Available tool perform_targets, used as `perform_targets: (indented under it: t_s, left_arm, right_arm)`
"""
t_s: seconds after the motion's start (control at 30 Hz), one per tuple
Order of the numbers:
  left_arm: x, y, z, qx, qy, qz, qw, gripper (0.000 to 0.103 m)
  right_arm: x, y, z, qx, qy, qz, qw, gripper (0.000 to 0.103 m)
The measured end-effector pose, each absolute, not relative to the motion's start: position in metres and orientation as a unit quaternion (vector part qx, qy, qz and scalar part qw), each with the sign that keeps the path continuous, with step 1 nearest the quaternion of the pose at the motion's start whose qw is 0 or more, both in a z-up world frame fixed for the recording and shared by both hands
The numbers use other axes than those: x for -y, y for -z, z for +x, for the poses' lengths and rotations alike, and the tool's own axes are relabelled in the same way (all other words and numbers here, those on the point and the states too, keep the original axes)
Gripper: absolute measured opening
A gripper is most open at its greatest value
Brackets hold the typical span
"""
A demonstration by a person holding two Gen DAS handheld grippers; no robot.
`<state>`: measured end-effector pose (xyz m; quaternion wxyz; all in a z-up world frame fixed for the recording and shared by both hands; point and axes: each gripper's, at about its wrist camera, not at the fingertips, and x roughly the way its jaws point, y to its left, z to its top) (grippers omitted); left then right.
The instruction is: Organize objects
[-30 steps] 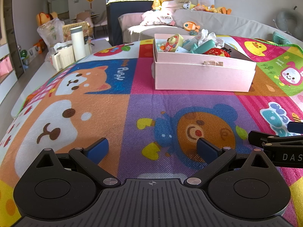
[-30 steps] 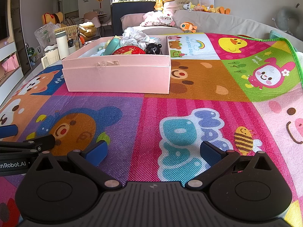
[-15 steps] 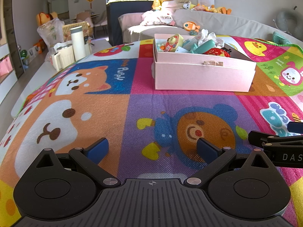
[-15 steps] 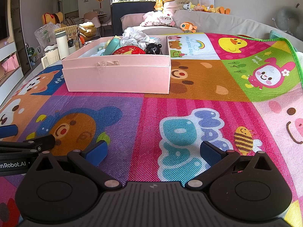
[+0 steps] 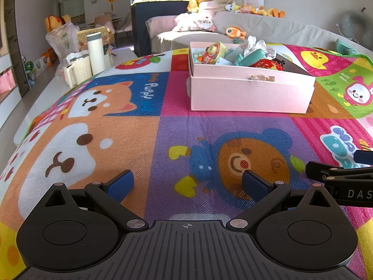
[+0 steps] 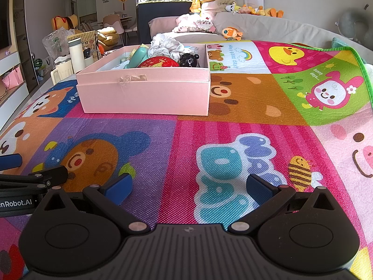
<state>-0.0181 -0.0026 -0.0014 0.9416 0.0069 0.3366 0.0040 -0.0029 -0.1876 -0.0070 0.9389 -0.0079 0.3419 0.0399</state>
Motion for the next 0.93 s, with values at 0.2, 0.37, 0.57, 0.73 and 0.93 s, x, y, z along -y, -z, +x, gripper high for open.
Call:
perform_targets:
  t_s: [0.2,0.37,0.57,0.73,0.93]
  left_arm:
    - [0.0024,0.0012,-0.0185,-0.337,-0.004,0.007,0.942,0.102]
    - [0.0026,0.0012,-0.0181,-0.337,-0.004,0.007,0.942,0.102]
    - [0.0020,0.0011,-0.0185,-0.337,-0.004,0.006,0.941,0.102]
    - [0.0026,0.0015,-0.0177,-0.337,-0.008,0.008,0.941,0.102]
    - [0.0039,0.0009,-0.0168,-0.338,-0.007,0.005,0.941,0.102]
  right_arm:
    - [0.1878,0.0069,-0.0031,-0.342,-0.040,-0.008,0.939,0.103]
    - [0.1885,0.0068,-0.0035,-0.342,-0.040,-0.008,0.939,0.103]
    - [0.1889,0.0068,-0.0033,-0.342,-0.040,-0.008,0.939,0.103]
    - [0.1883,0.0068,-0.0031,-0.342,-0.040,-0.008,0.939,0.103]
    - [0.1882,0.0067,-0.0032,-0.342,-0.040,-0.008,0.939,0.103]
